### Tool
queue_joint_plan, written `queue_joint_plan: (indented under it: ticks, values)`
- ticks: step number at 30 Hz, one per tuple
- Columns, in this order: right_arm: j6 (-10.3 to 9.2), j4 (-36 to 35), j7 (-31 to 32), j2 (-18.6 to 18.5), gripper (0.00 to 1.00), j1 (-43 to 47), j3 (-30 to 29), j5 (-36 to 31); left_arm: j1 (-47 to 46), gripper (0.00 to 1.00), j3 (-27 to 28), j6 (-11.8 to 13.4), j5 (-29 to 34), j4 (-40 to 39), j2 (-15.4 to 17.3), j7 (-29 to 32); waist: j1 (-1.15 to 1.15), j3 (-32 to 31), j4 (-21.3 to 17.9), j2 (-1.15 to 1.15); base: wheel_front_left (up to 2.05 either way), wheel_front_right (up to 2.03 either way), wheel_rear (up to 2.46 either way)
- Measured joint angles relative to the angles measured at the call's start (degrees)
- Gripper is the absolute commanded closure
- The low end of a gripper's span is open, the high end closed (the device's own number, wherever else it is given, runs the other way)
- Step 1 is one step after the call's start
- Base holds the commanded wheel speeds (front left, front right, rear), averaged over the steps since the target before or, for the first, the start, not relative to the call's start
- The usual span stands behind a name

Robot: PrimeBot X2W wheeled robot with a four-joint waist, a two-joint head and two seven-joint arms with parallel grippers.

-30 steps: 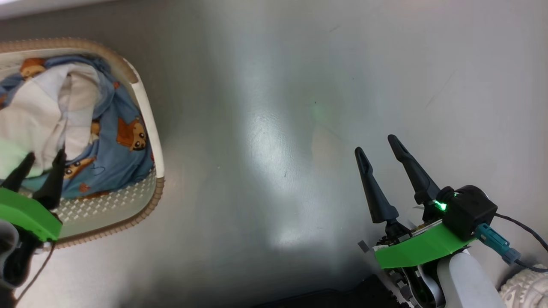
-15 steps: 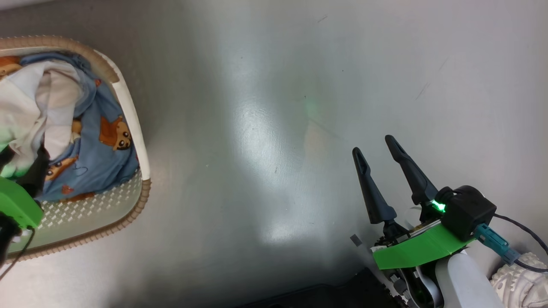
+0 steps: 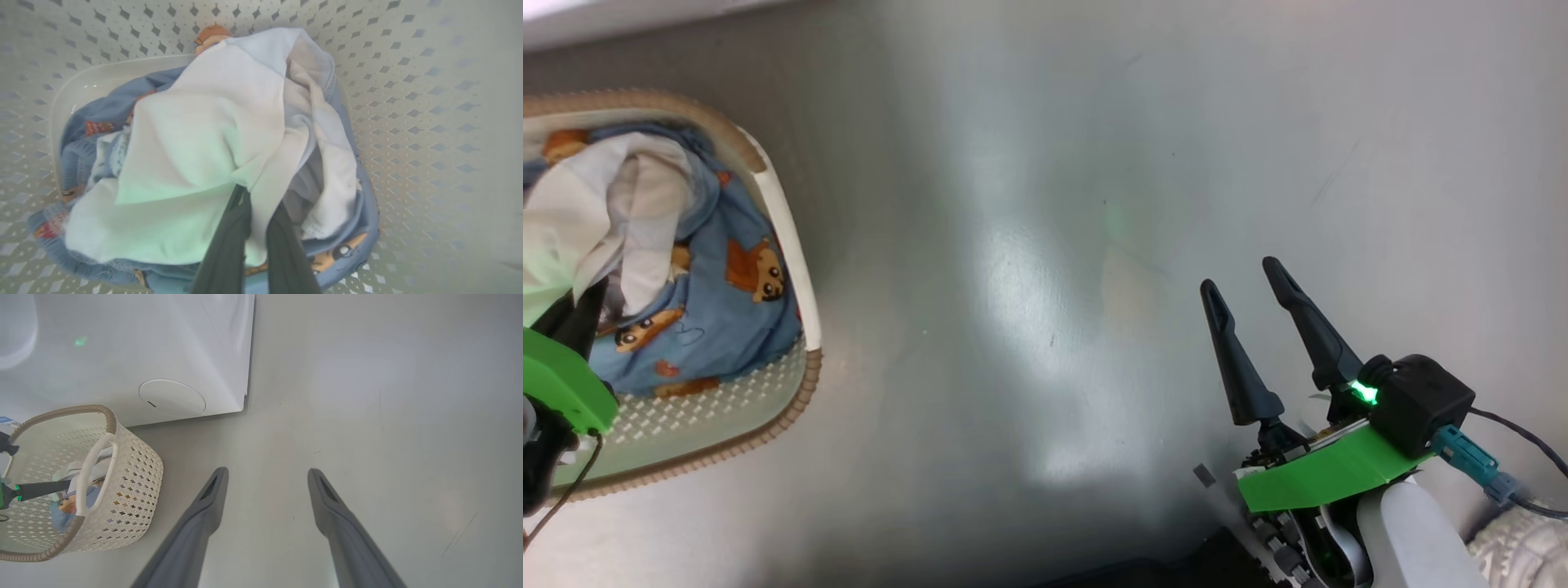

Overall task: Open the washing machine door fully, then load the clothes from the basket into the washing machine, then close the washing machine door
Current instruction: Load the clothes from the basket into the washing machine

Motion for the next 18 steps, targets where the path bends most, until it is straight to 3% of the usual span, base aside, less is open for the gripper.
queue_joint_plan:
  ticks: [5,18]
  values:
    - [0.0,0.7,0.0,0.0,0.0,-0.7,-1.4,-0.3,0.7,1.0,3.3,0.0,1.5,-1.8,-1.3,0.0,0.0,-2.6,1.0,0.0,0.0,0.0,0.0]
    - [0.0,3.5,0.0,-0.1,0.0,-1.2,-3.6,-2.0,14.3,1.0,23.0,0.0,10.2,-9.5,-7.5,-0.4,0.0,-11.9,4.6,0.0,0.0,0.0,0.0]
